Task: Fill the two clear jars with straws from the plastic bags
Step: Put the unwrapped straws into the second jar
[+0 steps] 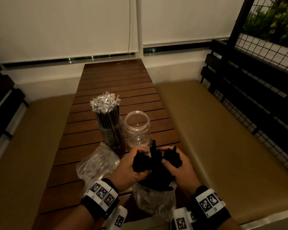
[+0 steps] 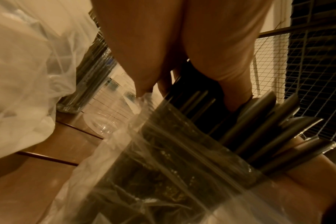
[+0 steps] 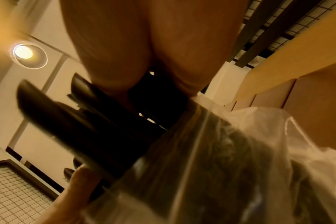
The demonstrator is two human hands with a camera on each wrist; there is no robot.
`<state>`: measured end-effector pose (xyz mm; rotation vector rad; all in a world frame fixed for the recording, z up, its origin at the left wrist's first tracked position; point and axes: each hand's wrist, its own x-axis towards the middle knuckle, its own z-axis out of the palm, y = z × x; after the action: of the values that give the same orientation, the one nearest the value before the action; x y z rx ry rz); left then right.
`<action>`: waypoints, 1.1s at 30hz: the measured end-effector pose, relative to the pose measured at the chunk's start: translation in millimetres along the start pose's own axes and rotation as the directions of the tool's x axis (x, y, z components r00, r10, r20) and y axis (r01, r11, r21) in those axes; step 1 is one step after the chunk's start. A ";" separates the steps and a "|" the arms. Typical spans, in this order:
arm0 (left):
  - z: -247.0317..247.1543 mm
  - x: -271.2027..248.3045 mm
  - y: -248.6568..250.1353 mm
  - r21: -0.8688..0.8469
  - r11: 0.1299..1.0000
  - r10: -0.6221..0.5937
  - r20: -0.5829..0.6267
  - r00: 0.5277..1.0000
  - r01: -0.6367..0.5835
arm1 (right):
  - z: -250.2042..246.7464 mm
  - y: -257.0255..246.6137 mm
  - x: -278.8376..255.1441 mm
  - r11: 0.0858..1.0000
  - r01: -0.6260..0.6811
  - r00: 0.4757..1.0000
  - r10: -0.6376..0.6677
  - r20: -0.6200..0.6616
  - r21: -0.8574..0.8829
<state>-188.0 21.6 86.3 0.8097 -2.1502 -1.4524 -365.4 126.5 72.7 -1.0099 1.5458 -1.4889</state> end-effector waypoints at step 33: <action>5.0 0.8 -4.0 -0.043 0.999 0.008 -0.113 0.994 -0.013 | -13.2 -91.2 20.4 0.990 0.139 0.977 -0.138 -0.161 -0.006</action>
<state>-190.9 23.4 80.7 0.8427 -2.0296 -1.4088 -382.1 112.1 164.5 -1.0333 1.6103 -1.7068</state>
